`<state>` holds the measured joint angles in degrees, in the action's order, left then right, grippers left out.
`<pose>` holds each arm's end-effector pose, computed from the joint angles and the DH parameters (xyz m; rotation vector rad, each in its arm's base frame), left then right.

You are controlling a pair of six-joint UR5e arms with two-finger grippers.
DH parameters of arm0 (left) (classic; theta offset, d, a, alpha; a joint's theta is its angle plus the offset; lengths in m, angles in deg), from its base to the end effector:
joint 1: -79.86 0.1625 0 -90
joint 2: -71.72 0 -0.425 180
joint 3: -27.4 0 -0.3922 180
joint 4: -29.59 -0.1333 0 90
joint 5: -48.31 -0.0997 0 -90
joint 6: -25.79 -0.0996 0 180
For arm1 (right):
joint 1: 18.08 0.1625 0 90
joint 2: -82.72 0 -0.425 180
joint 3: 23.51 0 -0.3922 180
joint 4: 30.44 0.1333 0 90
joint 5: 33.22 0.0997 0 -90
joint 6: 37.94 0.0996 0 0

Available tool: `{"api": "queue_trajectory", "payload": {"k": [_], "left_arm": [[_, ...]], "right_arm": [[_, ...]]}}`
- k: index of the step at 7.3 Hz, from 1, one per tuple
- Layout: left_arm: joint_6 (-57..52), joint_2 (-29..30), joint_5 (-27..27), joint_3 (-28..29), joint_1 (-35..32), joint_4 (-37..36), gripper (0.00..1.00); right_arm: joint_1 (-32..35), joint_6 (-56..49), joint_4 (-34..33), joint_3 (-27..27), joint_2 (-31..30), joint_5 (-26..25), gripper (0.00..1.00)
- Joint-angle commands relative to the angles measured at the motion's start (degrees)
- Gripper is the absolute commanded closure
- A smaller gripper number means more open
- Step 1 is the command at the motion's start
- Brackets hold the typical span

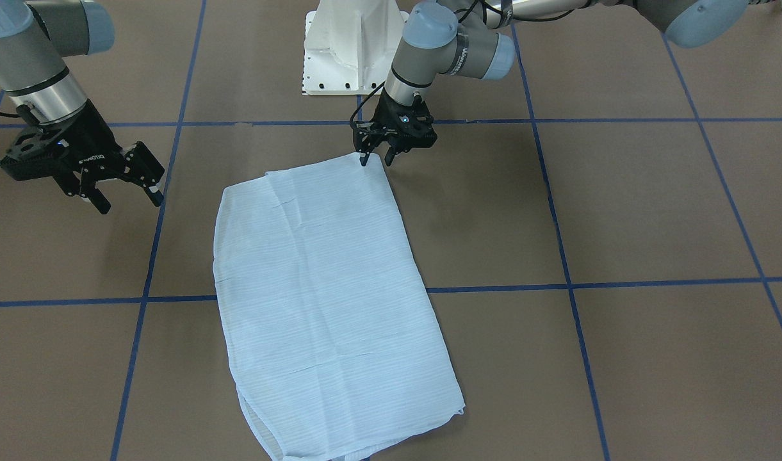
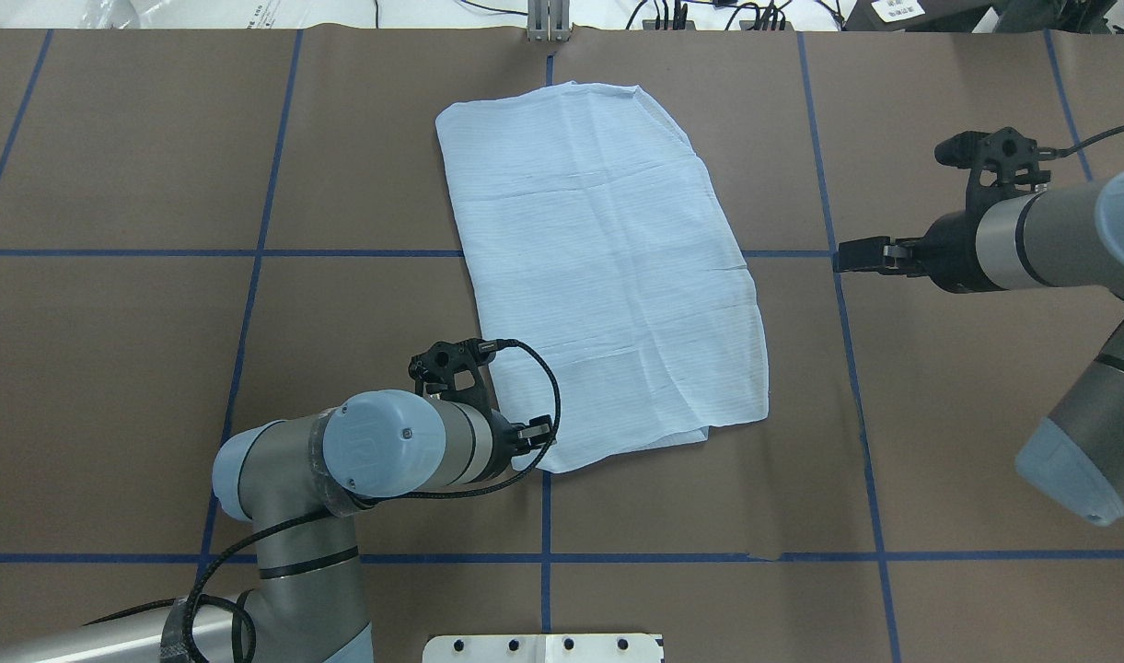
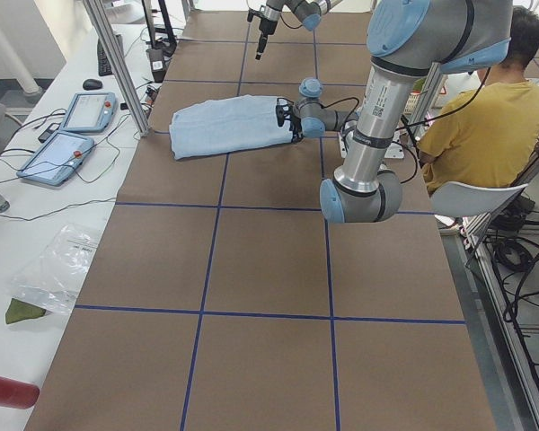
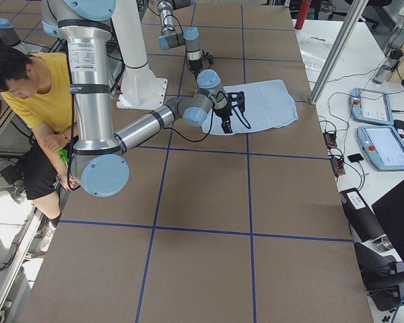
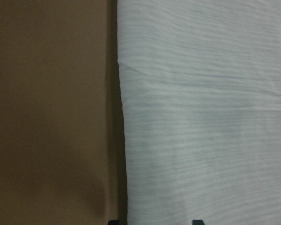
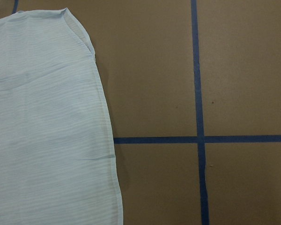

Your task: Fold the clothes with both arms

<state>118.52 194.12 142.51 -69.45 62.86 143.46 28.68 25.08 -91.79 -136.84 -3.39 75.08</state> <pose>0.5992 -0.3150 0.2292 0.0718 1.1045 -0.2682 -0.2763 -0.4427 0.3777 0.3451 -0.9494 0.1597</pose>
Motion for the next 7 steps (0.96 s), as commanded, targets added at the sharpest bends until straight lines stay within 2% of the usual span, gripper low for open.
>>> {"api": "queue_trajectory", "payload": {"k": [1,4,5,6,7], "left_arm": [[0.0,0.4,-0.1,0.3,0.2,-0.1,0.39],[0.0,0.5,-0.1,0.3,0.6,-0.1,0.41],[0.0,0.5,-0.2,0.5,0.6,-0.1,0.44],[0.0,0.6,-0.2,0.7,0.8,0.0,0.54],[-0.1,0.6,-0.2,0.8,0.9,0.1,0.55]], "right_arm": [[0.0,0.0,0.0,0.0,0.1,0.1,0.0],[0.0,0.0,0.0,0.0,0.1,0.1,0.0],[0.0,0.0,0.0,0.0,0.1,0.1,0.0],[0.0,0.0,0.0,0.1,0.2,0.1,0.0],[0.0,0.0,0.0,0.1,0.2,0.1,0.0]]}}
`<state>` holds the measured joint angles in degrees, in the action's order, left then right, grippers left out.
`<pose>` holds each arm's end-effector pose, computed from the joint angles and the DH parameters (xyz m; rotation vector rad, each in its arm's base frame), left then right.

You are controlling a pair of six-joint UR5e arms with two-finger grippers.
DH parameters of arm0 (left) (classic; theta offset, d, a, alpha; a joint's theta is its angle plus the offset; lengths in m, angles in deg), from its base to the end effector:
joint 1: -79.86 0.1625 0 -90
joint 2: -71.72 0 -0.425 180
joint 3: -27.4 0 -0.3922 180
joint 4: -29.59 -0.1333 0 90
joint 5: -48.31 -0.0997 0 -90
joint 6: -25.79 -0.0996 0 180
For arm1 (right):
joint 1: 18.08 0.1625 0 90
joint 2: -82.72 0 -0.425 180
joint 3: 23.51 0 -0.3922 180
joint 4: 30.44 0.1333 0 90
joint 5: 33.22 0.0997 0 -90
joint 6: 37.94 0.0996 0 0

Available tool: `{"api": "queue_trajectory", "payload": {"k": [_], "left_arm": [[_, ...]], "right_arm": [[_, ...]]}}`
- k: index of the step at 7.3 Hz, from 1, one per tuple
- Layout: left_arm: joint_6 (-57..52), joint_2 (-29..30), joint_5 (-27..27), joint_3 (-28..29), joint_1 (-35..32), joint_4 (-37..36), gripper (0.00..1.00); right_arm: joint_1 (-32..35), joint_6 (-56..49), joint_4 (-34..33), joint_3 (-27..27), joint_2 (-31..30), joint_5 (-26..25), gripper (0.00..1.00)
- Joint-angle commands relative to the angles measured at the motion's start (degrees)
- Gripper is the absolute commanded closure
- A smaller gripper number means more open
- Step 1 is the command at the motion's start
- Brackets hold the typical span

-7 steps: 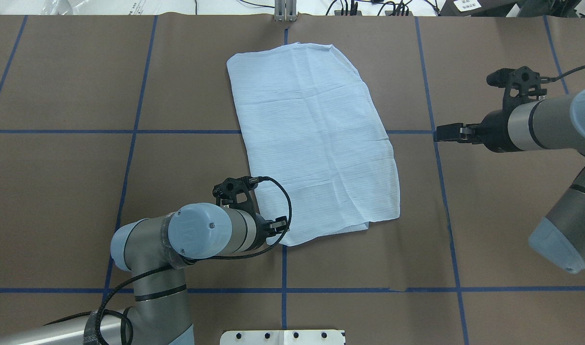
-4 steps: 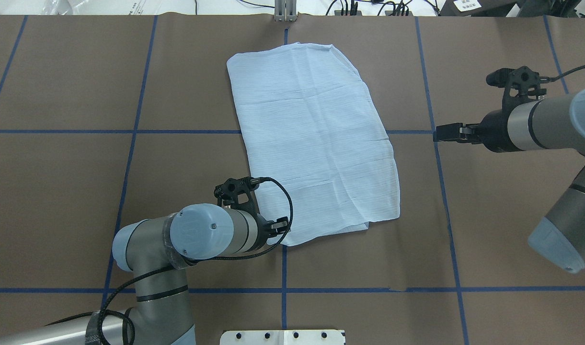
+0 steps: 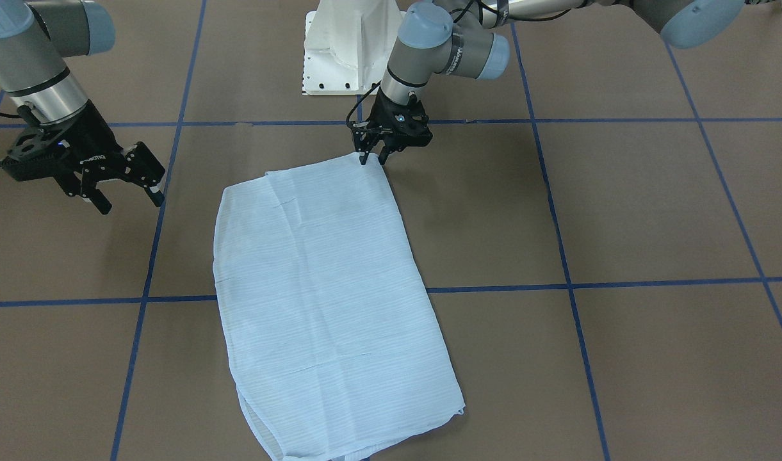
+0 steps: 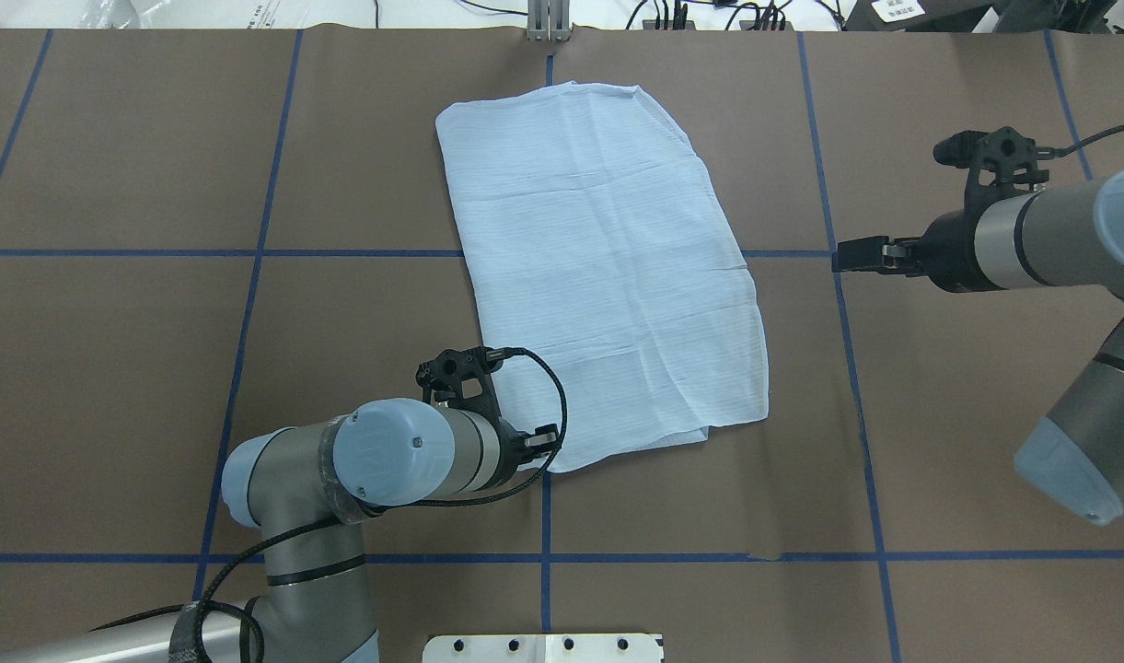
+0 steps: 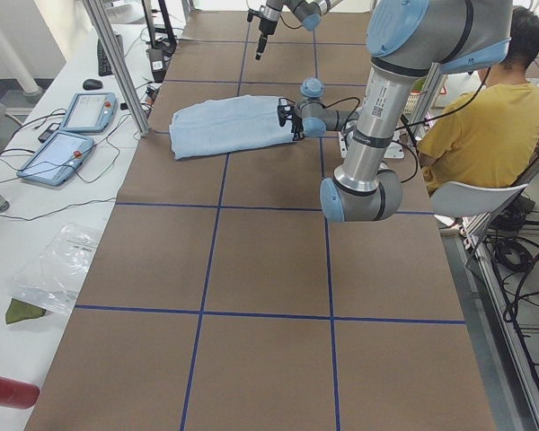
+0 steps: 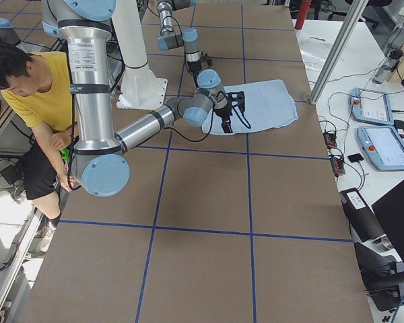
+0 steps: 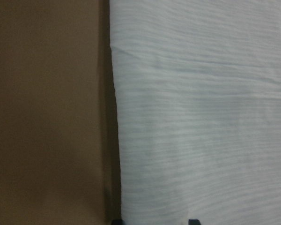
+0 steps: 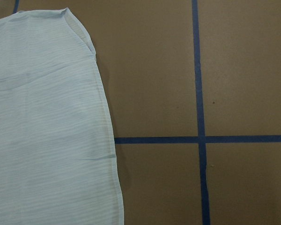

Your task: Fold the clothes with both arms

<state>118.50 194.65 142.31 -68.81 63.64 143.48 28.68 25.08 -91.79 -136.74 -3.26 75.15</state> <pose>0.6071 -0.3082 0.2279 0.0674 1.1027 -0.2578 -0.2769 -0.4433 0.3773 0.3445 -0.9504 0.1590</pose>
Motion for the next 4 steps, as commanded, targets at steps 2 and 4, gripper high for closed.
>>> {"api": "queue_trajectory", "payload": {"k": [2,4], "left_arm": [[-0.2,0.0,-0.1,0.1,0.2,0.0,0.55],[-0.3,-0.1,0.0,0.1,0.1,0.0,0.55]], "right_arm": [[-0.1,0.0,0.0,0.0,0.0,0.0,0.0],[0.0,0.0,0.0,0.2,0.0,0.0,0.0]]}}
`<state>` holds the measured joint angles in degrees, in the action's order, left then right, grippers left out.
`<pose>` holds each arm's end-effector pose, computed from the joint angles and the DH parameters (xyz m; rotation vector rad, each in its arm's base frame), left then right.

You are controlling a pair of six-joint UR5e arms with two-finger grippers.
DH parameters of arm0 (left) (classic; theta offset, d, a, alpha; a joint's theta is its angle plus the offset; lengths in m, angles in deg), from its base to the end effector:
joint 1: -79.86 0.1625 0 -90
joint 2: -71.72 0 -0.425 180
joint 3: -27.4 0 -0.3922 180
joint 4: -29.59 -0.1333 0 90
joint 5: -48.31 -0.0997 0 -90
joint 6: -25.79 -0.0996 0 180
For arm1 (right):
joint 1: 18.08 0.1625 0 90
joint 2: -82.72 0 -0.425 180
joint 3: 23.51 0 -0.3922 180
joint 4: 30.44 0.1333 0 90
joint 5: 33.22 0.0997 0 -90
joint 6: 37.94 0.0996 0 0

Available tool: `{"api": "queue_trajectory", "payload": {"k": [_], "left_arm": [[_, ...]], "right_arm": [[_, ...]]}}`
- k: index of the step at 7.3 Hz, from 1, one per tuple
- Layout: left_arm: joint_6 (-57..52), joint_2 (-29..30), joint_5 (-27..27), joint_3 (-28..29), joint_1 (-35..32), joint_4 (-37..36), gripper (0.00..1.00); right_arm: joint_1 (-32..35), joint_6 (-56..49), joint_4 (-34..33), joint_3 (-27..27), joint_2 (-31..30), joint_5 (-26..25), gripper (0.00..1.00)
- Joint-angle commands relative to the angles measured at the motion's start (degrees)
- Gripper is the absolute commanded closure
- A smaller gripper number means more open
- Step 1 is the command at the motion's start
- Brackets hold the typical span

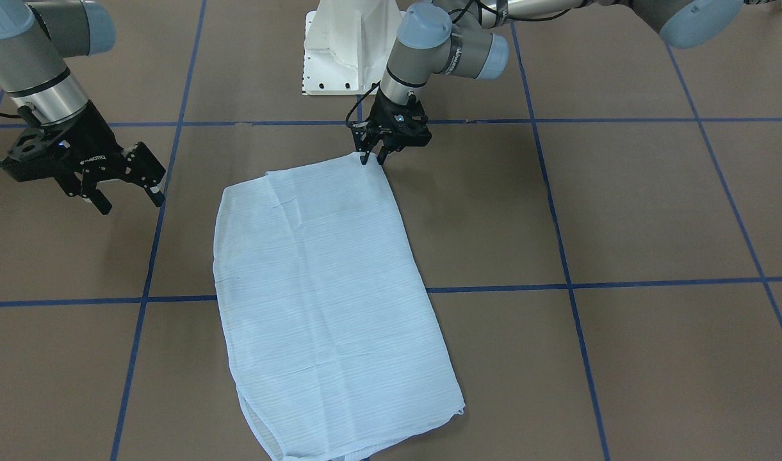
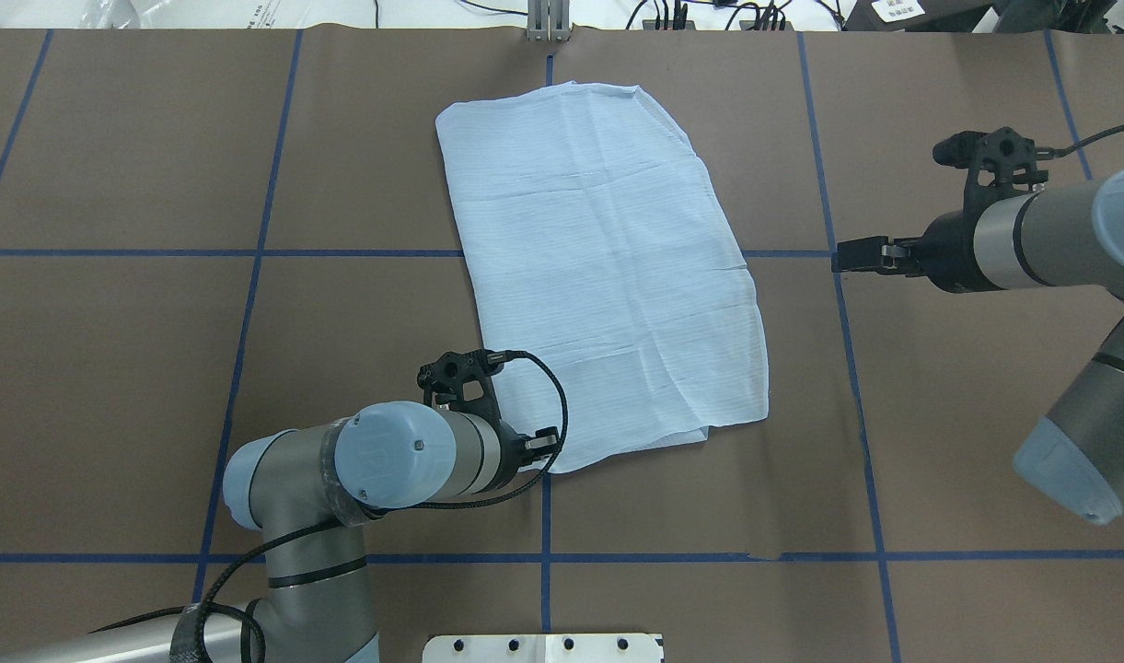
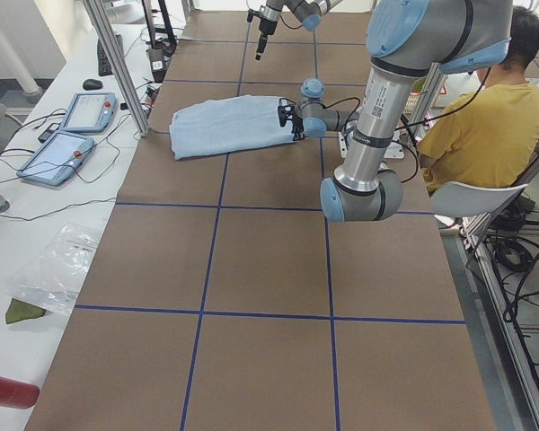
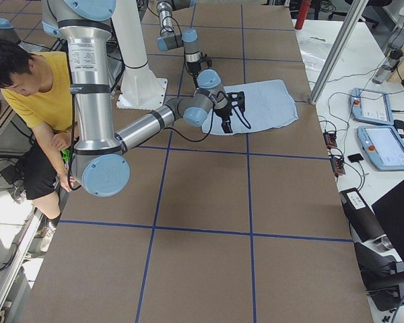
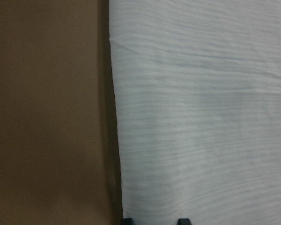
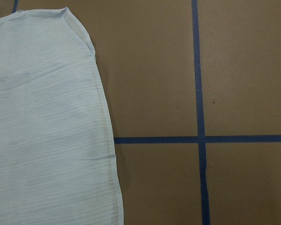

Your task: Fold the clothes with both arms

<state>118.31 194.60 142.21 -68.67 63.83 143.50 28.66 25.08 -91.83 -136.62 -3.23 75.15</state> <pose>0.6087 -0.3065 0.2295 0.0685 1.0995 -0.2531 -0.2775 -0.4436 0.3781 0.3429 -0.9488 0.1592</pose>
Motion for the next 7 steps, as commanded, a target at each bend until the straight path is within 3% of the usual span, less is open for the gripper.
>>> {"api": "queue_trajectory", "payload": {"k": [1,4,5,6,7], "left_arm": [[-0.2,-0.1,0.1,0.0,-0.1,-0.1,0.55],[-0.4,-0.1,0.1,0.0,0.0,-0.1,0.55],[-0.4,-0.1,0.1,-0.1,0.0,-0.2,0.59],[-0.4,-0.2,0.1,0.0,0.0,-0.2,0.77],[-0.4,-0.3,0.1,0.0,0.0,-0.2,0.79]], "right_arm": [[0.0,0.0,0.0,0.2,0.0,0.0,0.0],[0.0,0.0,0.0,0.1,0.0,0.2,0.0],[0.0,0.0,0.0,0.1,0.0,0.2,0.0],[0.0,0.1,0.0,0.0,0.0,0.2,0.0],[-0.1,0.4,0.0,0.0,0.0,0.2,0.0]]}}
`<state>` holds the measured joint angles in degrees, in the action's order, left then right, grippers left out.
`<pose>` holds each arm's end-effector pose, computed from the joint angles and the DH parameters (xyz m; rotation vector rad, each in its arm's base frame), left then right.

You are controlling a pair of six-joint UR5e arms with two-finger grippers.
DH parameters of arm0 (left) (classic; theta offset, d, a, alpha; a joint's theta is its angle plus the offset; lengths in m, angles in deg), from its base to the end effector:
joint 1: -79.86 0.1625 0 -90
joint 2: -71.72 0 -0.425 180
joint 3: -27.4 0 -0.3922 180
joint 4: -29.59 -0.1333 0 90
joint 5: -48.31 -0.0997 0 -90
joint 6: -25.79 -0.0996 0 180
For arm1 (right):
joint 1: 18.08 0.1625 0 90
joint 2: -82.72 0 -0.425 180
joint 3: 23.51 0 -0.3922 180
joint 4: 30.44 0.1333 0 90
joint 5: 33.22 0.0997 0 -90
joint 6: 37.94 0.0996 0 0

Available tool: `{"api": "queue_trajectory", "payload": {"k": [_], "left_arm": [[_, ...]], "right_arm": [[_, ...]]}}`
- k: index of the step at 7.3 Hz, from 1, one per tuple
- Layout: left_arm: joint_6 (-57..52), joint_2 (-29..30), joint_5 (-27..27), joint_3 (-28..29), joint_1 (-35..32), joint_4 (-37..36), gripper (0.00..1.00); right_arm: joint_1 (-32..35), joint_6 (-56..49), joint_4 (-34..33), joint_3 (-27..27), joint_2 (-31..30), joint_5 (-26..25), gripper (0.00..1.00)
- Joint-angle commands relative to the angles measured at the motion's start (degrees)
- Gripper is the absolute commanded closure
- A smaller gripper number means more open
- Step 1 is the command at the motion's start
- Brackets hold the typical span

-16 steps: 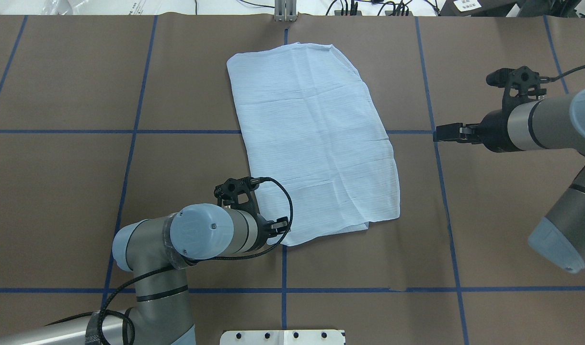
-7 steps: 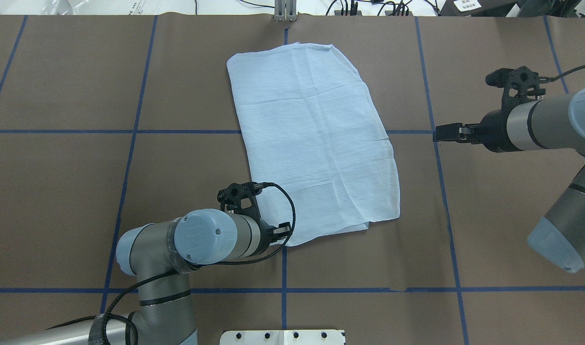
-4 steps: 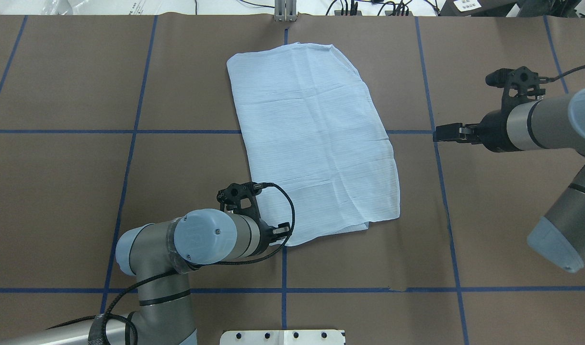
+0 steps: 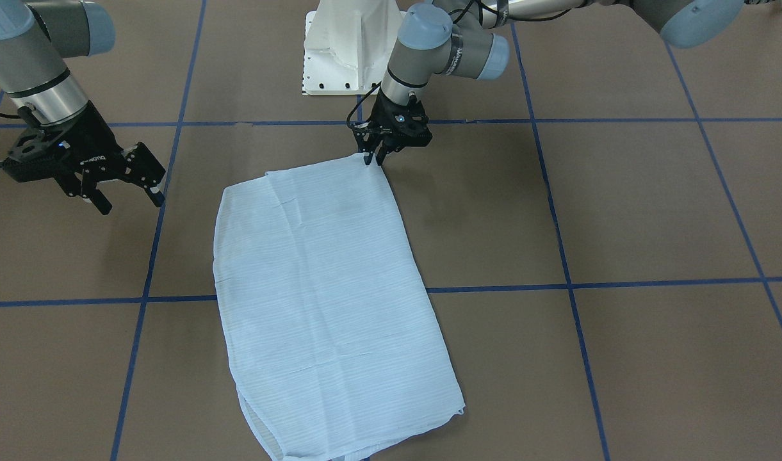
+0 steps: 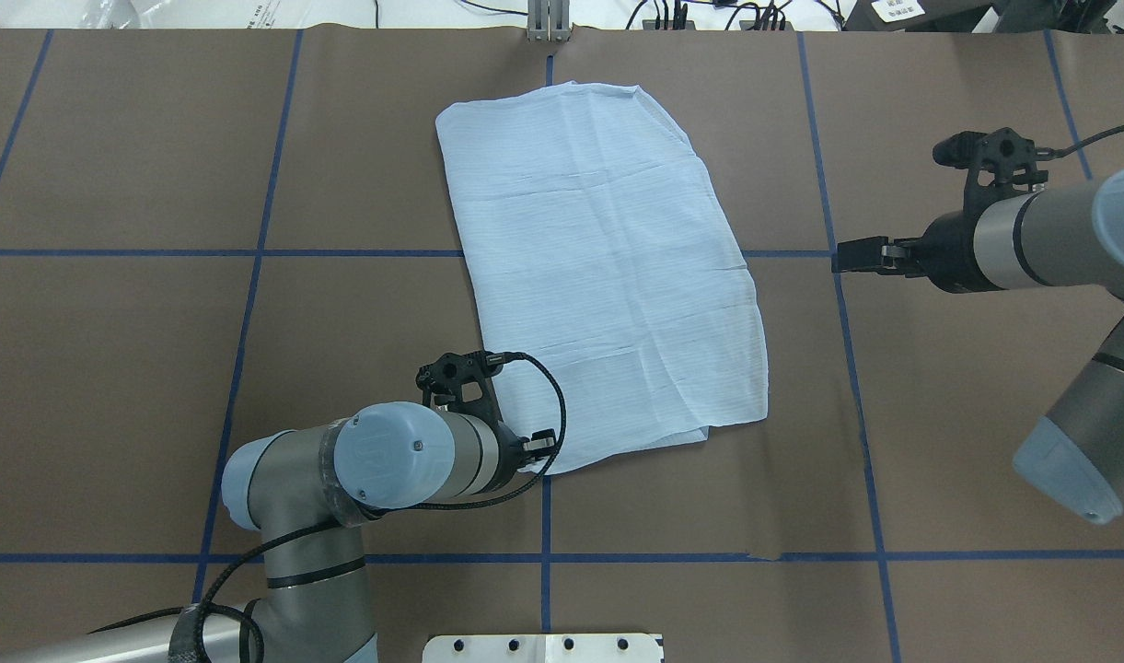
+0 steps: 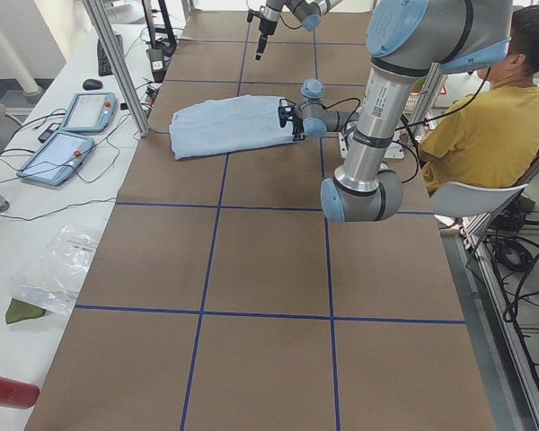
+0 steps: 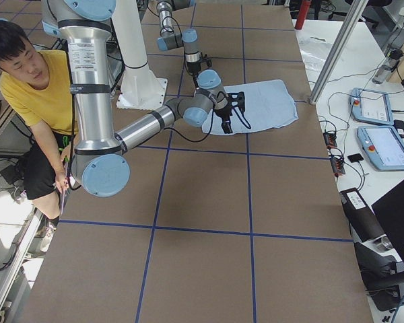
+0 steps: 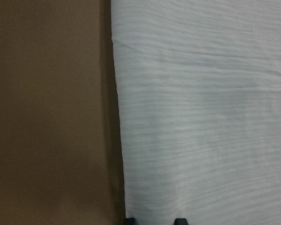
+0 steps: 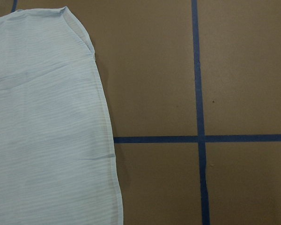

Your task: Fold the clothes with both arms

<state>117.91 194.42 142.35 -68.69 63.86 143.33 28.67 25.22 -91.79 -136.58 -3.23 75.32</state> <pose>0.6087 -0.3059 0.2318 0.0691 1.0936 -0.2456 -0.2776 -0.4435 0.3783 0.3395 -0.9507 0.1601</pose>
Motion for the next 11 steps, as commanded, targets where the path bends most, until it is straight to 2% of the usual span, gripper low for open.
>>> {"api": "queue_trajectory", "payload": {"k": [1,2,5,6,8,9,11], "left_arm": [[0.0,-0.4,-0.1,0.0,0.0,0.0,0.97],[0.0,-0.4,-0.1,-0.2,0.1,0.0,1.0],[0.1,-0.1,-0.3,-1.0,0.0,0.2,1.0],[0.2,0.1,-0.3,-1.2,0.0,0.5,1.0],[-0.1,-0.2,-3.8,-1.4,0.0,0.6,1.0],[-0.2,-0.6,-4.3,-2.1,0.0,0.6,1.0],[-0.2,-0.4,-6.6,-3.7,0.2,0.5,1.0]], "right_arm": [[-0.1,0.6,-0.1,-0.1,0.0,0.0,0.0],[-0.2,5.3,-0.6,-0.3,0.0,-0.2,0.0],[-4.9,25.6,-1.0,-1.4,0.0,-2.4,0.02],[-8.6,31.3,-1.1,-1.9,-0.2,-6.6,0.02],[-17.1,43.9,-1.3,-1.9,-0.1,-15.8,0.02],[-20.5,49.0,-7.0,-2.1,2.0,-19.3,0.04],[-25.5,56.8,-19.3,-1.4,11.4,-22.4,0.11]]}}
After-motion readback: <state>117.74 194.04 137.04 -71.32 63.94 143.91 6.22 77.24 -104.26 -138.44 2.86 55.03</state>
